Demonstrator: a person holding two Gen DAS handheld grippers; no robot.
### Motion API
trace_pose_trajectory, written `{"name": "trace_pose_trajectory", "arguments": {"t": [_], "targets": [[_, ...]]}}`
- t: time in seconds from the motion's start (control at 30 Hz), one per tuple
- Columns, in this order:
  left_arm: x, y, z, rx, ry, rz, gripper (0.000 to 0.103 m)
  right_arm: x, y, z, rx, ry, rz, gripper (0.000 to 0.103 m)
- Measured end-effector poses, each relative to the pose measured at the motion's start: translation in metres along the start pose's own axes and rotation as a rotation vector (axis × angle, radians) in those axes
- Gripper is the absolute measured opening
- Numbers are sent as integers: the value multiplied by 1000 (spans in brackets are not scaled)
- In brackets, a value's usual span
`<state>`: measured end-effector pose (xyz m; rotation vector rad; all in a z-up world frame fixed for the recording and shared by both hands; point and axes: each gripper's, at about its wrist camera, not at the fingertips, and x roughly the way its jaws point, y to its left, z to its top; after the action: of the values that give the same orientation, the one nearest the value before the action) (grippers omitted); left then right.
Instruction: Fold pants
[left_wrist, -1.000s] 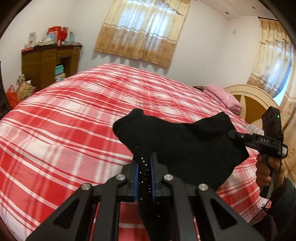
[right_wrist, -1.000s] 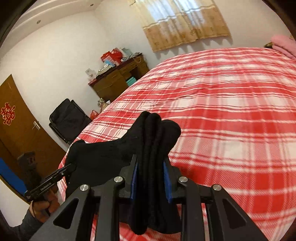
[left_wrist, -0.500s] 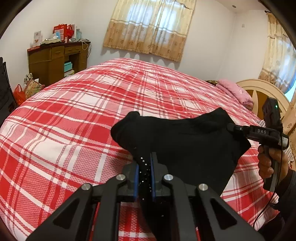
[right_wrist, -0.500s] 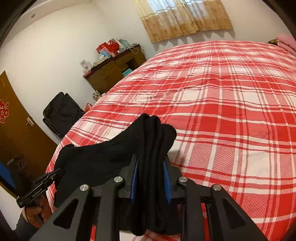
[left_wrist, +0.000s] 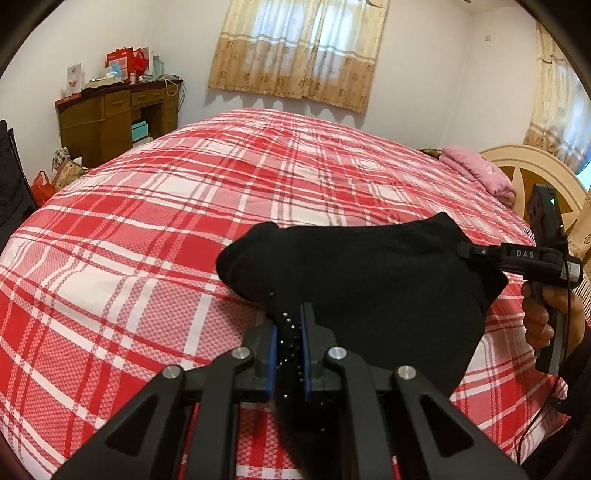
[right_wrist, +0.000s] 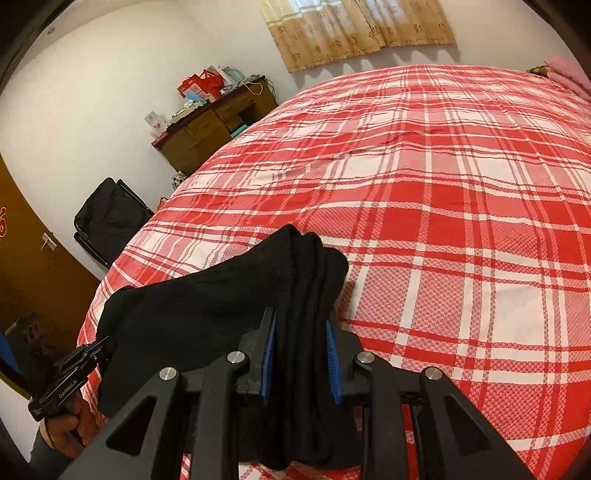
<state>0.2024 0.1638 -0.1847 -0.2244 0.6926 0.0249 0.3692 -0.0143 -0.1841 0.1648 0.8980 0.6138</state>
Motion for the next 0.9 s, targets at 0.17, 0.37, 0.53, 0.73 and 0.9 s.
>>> {"name": "trace_pose_trajectory", "arguments": {"t": [0.17, 0.37, 0.53, 0.73, 0.9], "targets": [[6, 2, -3, -1, 17, 7, 18, 6, -3, -1, 10, 19, -13, 26], [7, 3, -4, -6, 30, 65, 54, 6, -8, -1, 16, 23, -34, 38], [-15, 5, -10, 2, 29, 119, 69, -32, -17, -12, 7, -34, -119, 56], [-47, -5, -8, -34, -26, 118, 77, -107, -20, -48, 30, -103, -178, 64], [-79, -31, -7, -33, -94, 72, 77, -172, -12, -83, 33, -153, -228, 68]]}}
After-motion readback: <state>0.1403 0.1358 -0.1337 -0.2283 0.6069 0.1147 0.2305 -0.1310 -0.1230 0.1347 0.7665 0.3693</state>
